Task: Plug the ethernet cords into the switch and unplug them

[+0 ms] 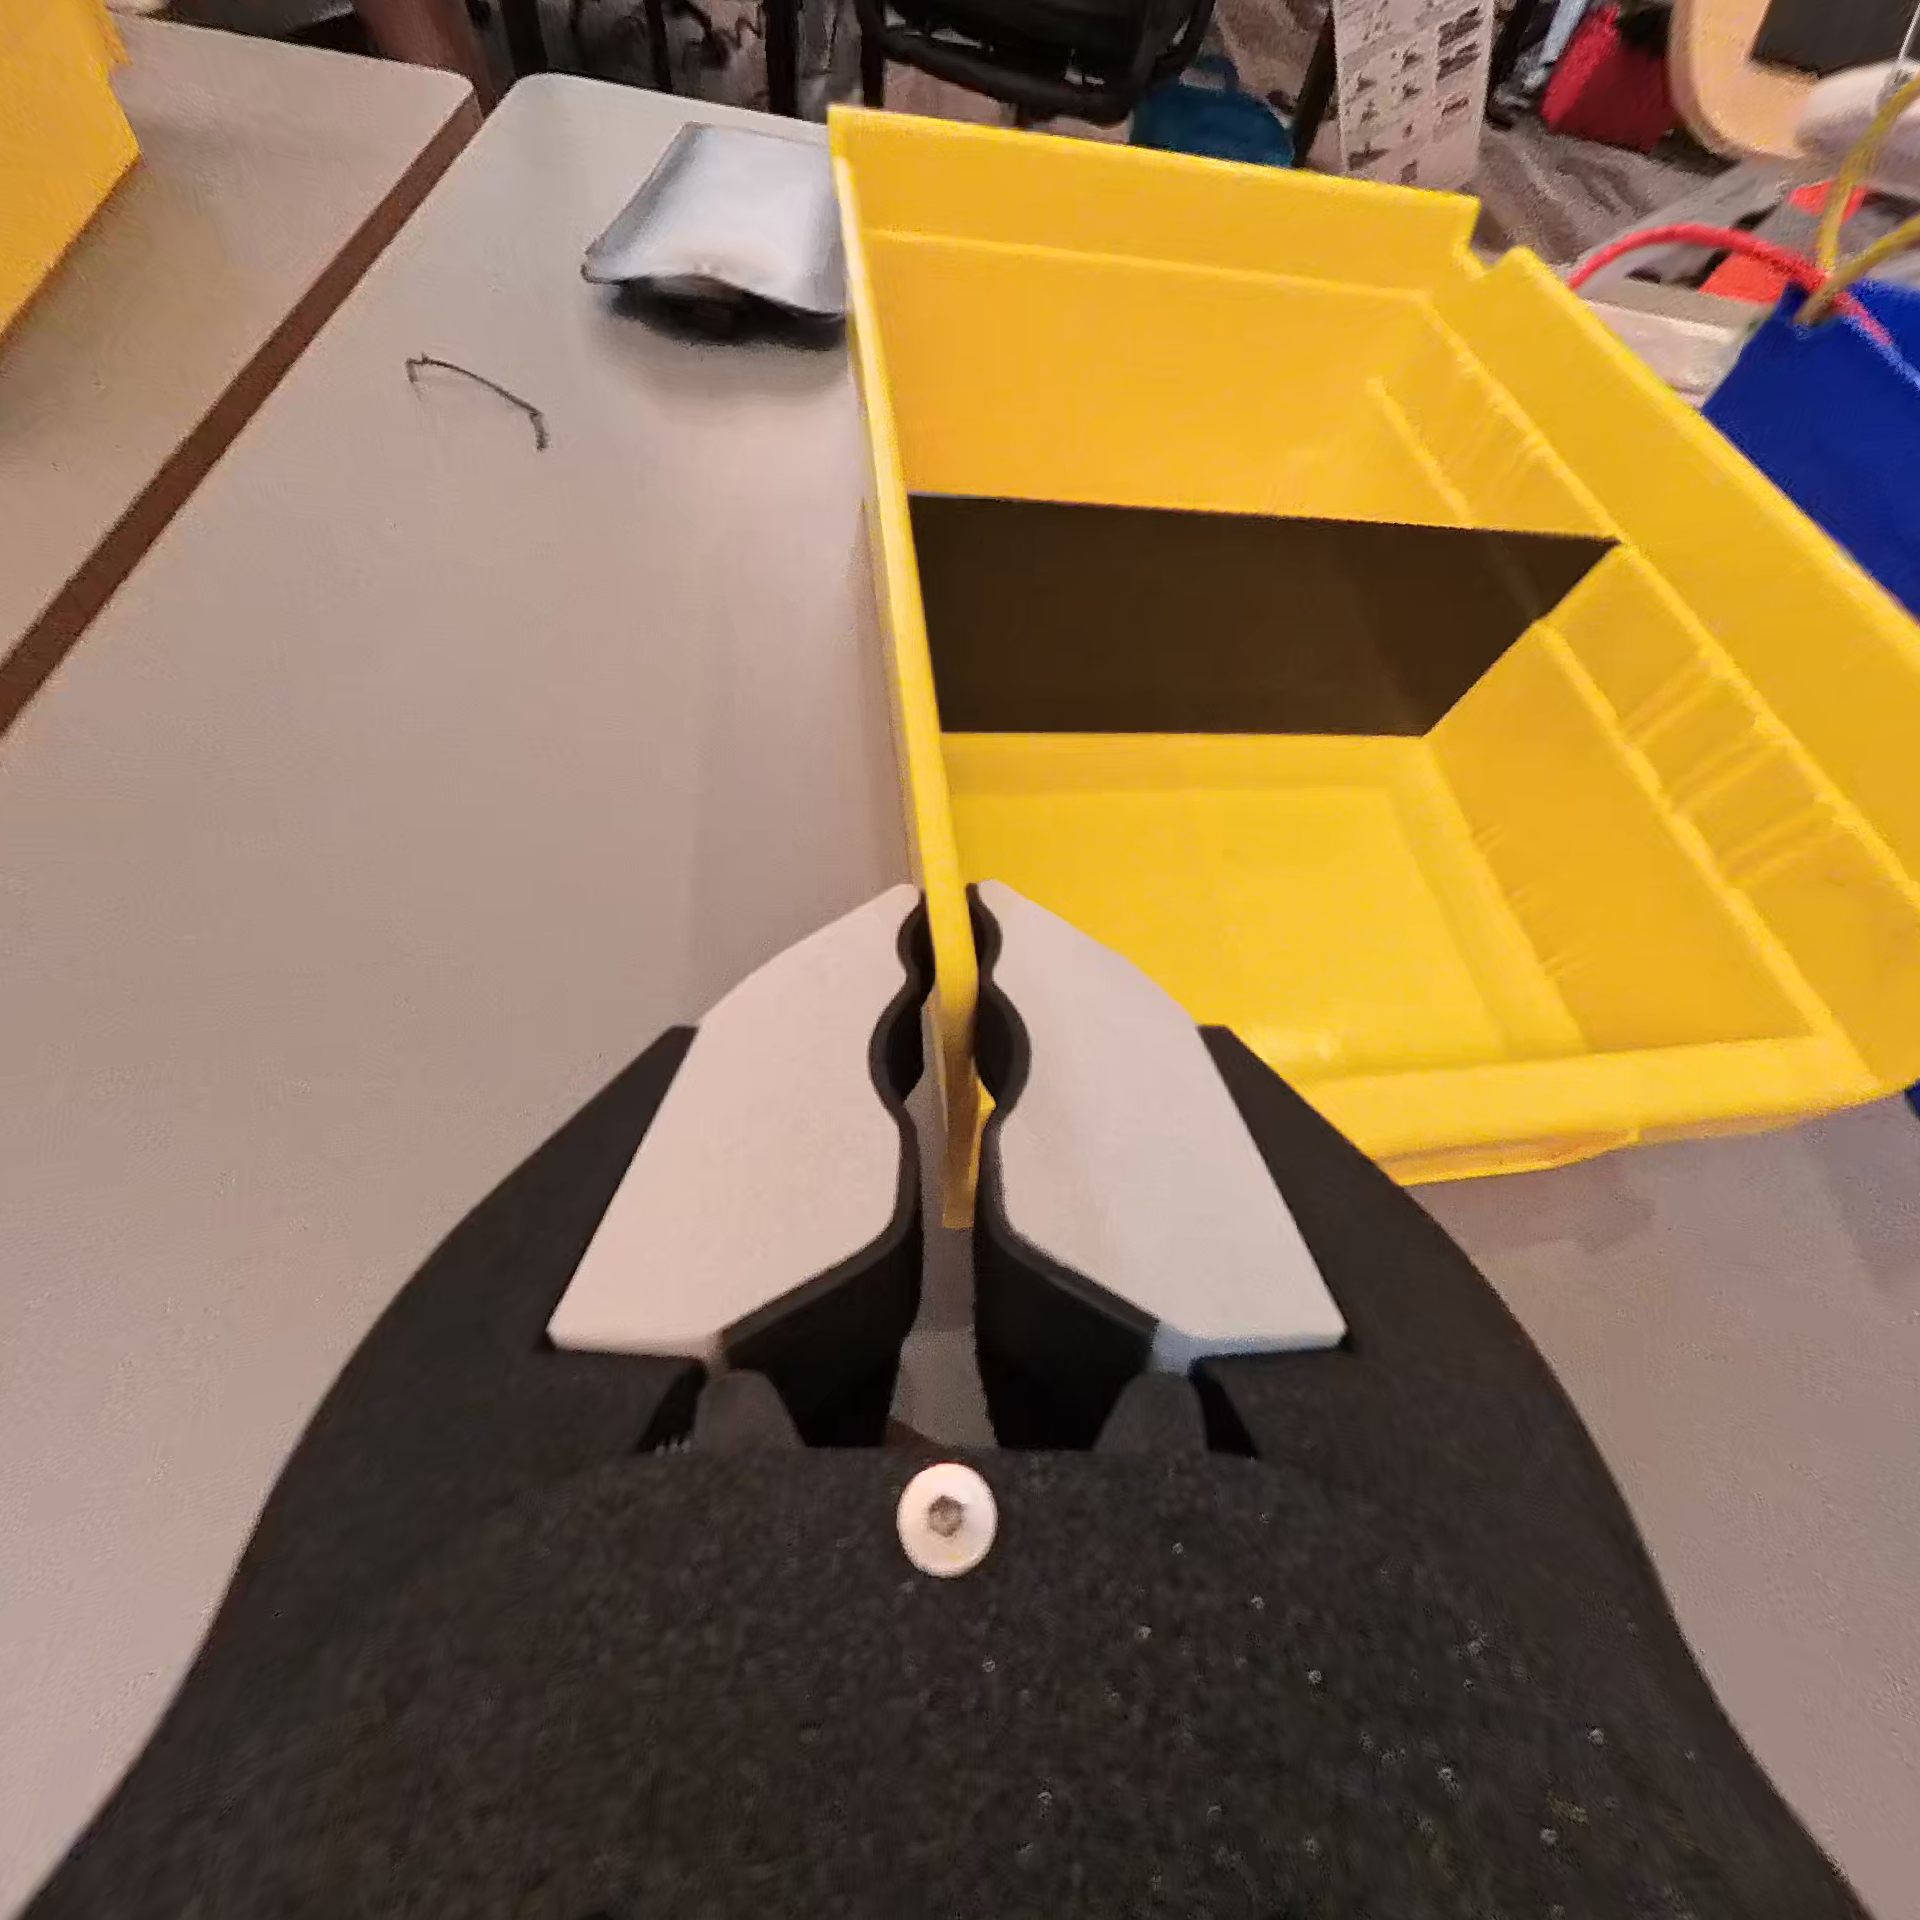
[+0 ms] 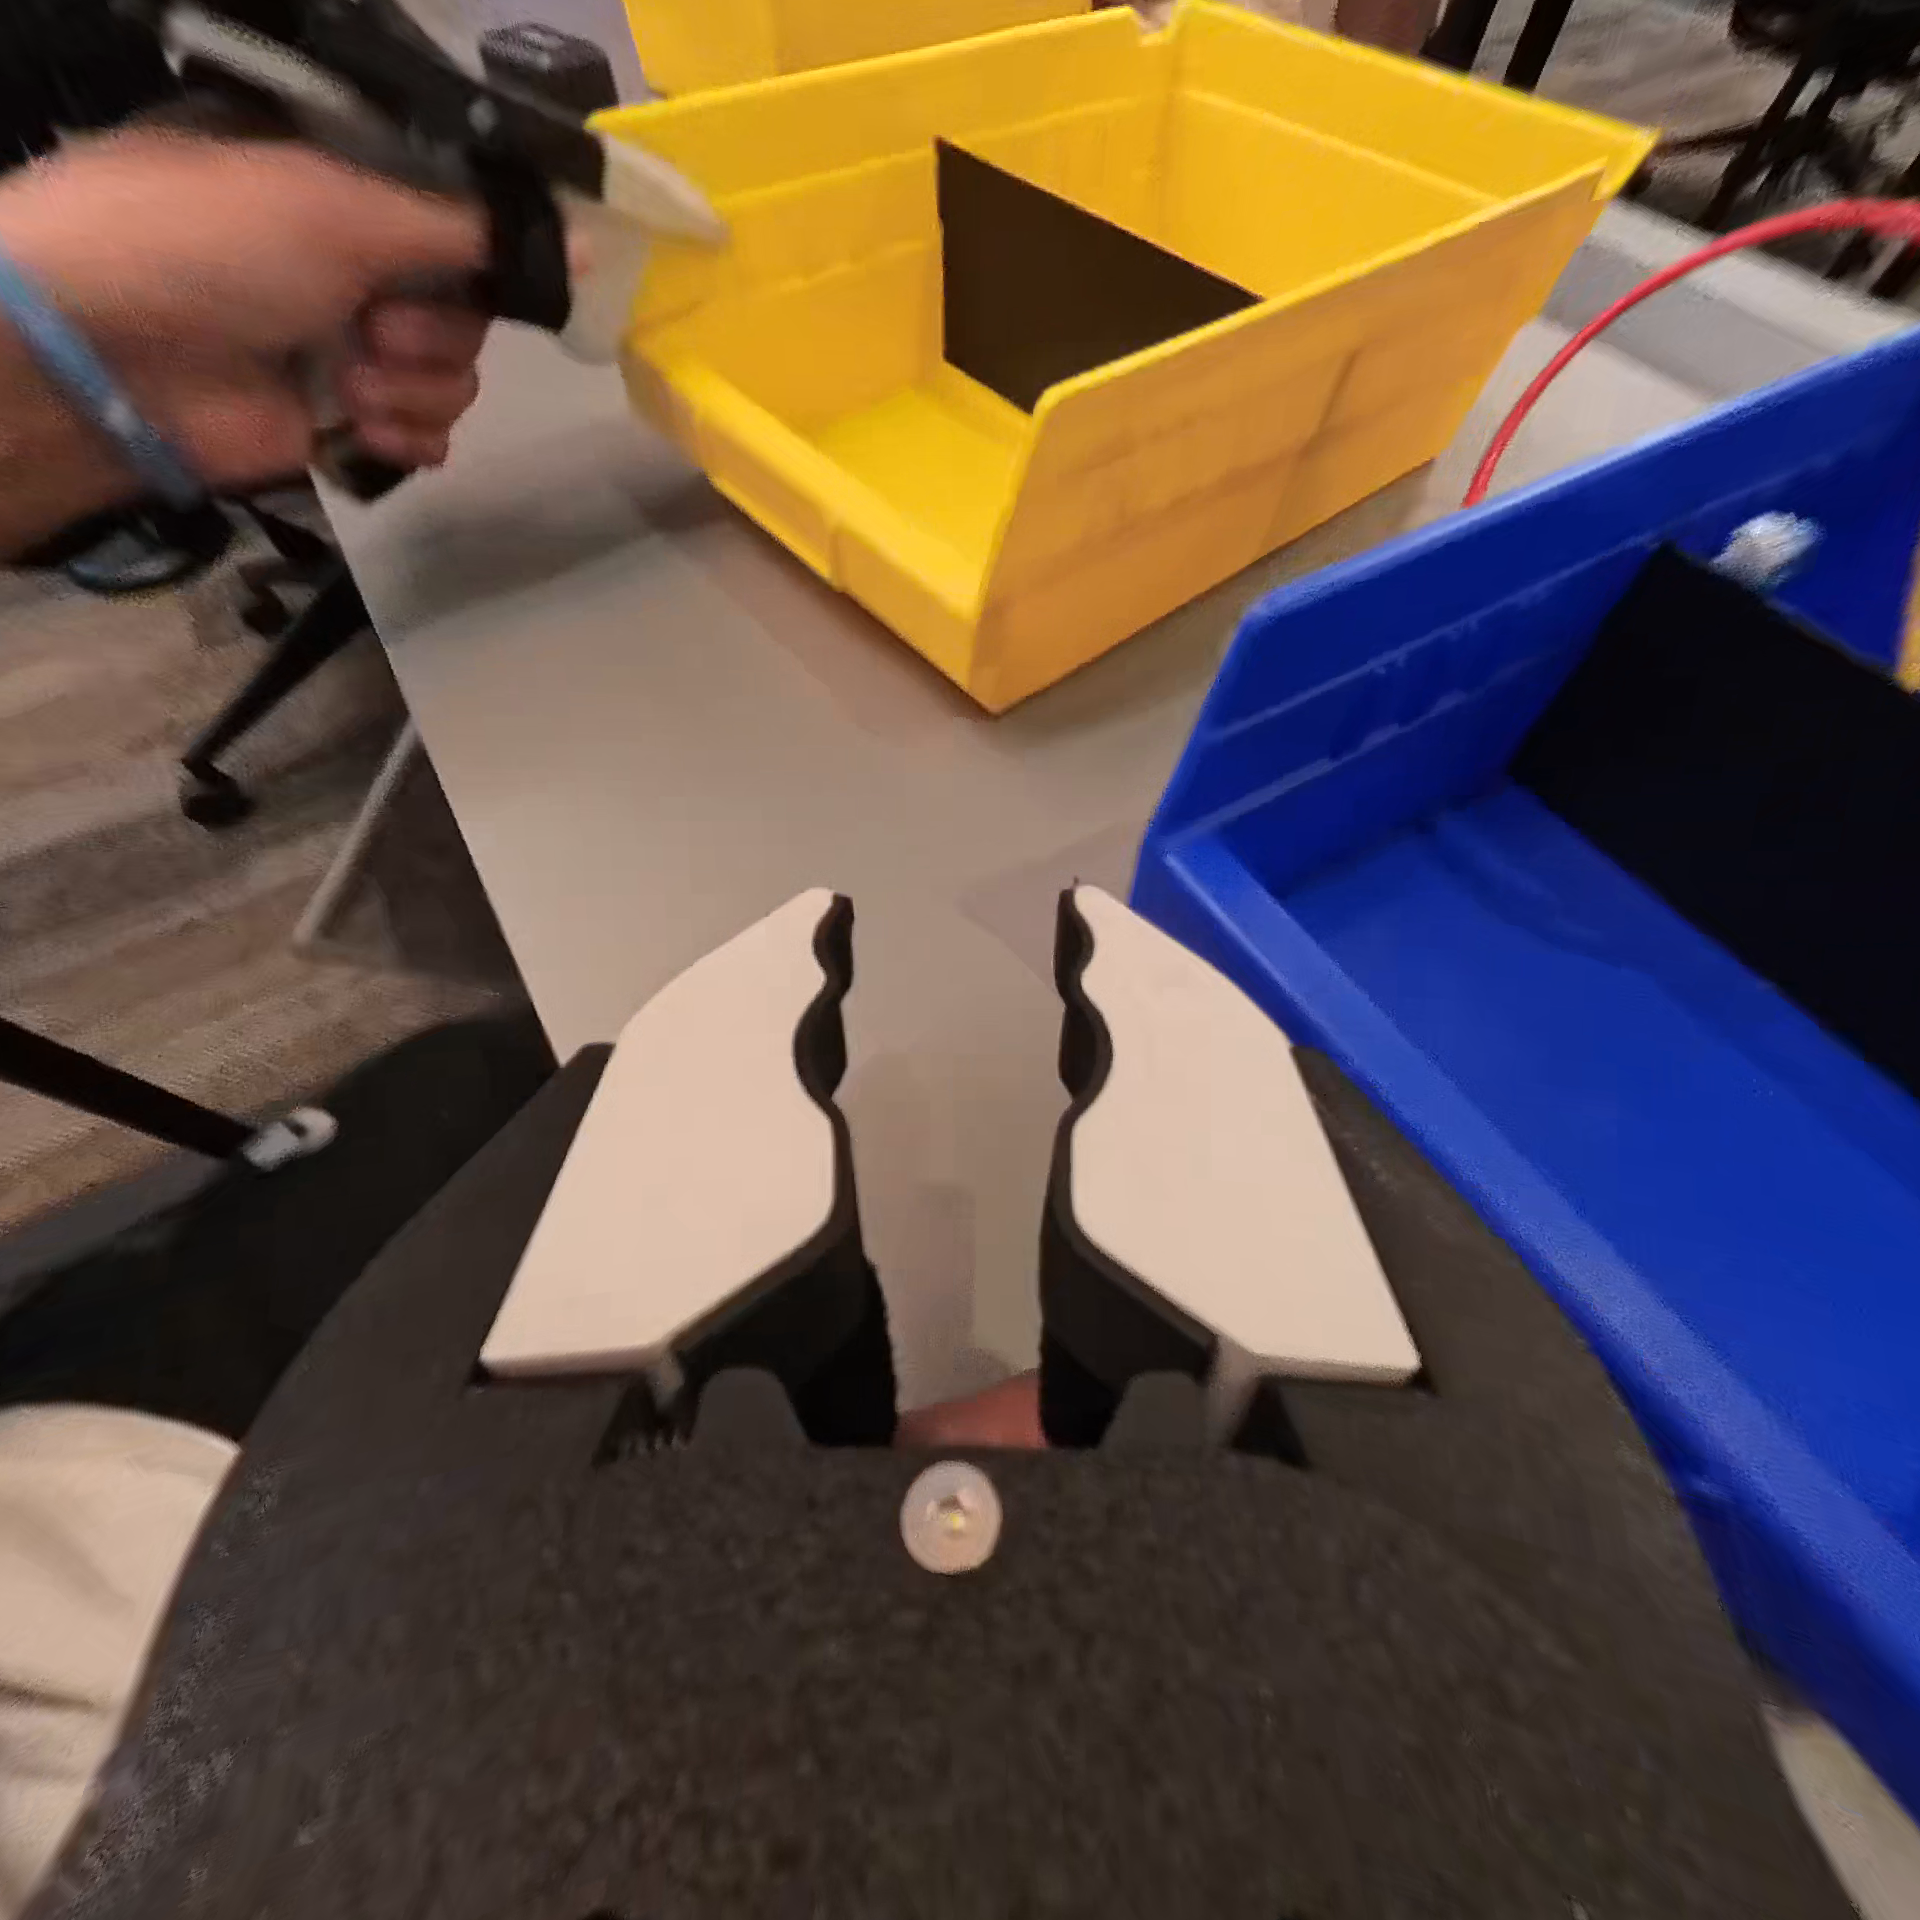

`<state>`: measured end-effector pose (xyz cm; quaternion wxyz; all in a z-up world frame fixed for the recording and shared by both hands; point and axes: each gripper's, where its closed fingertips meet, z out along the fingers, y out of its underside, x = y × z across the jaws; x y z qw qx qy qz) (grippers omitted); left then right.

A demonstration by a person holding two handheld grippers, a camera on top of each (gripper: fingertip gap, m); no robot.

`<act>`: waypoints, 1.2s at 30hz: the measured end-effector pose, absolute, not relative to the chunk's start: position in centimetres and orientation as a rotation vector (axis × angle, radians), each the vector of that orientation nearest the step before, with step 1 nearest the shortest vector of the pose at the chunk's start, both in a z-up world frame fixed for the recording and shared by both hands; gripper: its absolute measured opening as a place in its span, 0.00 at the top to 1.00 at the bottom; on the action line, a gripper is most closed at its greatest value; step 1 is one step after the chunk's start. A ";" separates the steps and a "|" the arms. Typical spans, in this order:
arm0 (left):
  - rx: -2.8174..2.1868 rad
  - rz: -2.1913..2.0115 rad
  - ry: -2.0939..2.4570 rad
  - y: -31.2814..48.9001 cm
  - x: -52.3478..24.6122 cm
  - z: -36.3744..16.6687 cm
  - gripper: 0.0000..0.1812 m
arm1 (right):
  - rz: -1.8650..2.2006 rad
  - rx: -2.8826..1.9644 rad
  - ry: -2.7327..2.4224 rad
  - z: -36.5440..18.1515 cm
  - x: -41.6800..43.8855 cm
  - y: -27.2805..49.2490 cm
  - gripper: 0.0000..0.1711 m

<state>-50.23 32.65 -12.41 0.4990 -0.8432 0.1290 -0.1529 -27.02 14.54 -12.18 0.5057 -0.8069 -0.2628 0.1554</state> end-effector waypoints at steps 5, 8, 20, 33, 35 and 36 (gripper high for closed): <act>-2.089 -0.252 0.353 26.3 -50.4 -12.6 0.97 | 0.378 -2.045 -0.542 -13.3 -30.7 17.1 0.69; -2.115 -0.254 0.350 22.1 -49.7 -12.6 0.96 | 0.305 -2.072 -0.473 -13.8 -32.0 18.6 0.74; -1.757 -0.061 0.195 14.6 -45.9 -4.3 0.97 | 0.113 -1.851 -0.252 -4.3 -27.0 16.8 0.98; -1.503 -0.437 0.717 14.8 -6.1 2.0 0.96 | -0.355 -1.707 0.414 2.9 11.1 6.7 0.99; -1.581 -0.487 0.764 13.4 0.4 -1.5 0.96 | -0.362 -1.746 0.511 -0.5 17.2 4.5 0.99; -1.617 -0.502 0.783 13.0 3.0 -3.3 0.96 | -0.332 -1.758 0.539 -2.3 19.6 3.8 0.99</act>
